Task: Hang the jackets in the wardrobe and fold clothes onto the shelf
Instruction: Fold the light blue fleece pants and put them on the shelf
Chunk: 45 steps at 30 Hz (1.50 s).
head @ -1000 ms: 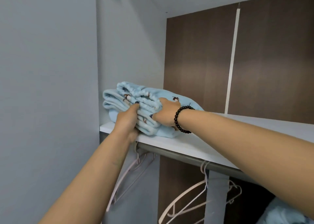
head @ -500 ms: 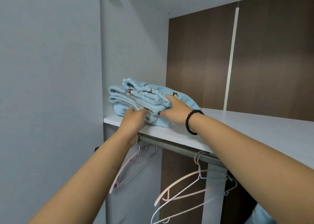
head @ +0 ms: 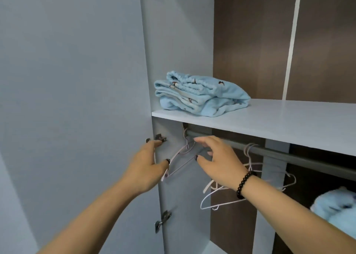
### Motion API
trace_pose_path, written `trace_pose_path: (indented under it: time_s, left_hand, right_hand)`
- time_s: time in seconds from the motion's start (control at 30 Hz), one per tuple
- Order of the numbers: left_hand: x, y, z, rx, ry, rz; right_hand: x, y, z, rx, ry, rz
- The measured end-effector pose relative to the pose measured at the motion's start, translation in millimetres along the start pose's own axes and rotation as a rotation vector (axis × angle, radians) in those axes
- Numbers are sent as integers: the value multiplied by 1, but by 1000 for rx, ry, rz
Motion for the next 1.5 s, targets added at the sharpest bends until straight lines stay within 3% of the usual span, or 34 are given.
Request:
trace_pose_path:
  time_s: [0.3,0.47,0.63,0.9,1.37,1.5]
  left_hand:
    - [41,-64,-23,-350,-288,-101]
    - [68,-83,-30,-343,-429,-206]
    - [118,-97,-32,-328,-577,-346]
    - [241,-101,-44,-257,-841,-539]
    - [496,-130,-40,-144,-1177,-575]
    - [588,-144,-33,-199,-1311,-670]
  right_hand:
    - [56,-16,-55,128,-149,-224]
    - [104,-51,-64,205,-186,-376]
    - [174,-106,-68,278,-121,-536]
    - [302,-216,-58,319,-4,-810]
    - [525,-424,-43,377,120,-1167]
    - [593,-489,-48,389,130,-1287]
Point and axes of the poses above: each hand's wrist, its own x-axis away from the middle knuckle, its own z-axis out of the back of the hand, y = z × x, the point moved 7 cm from there along -x, towards the middle knuckle, and after that the axes turned 15 degrees about z, right-handed, at the moved point
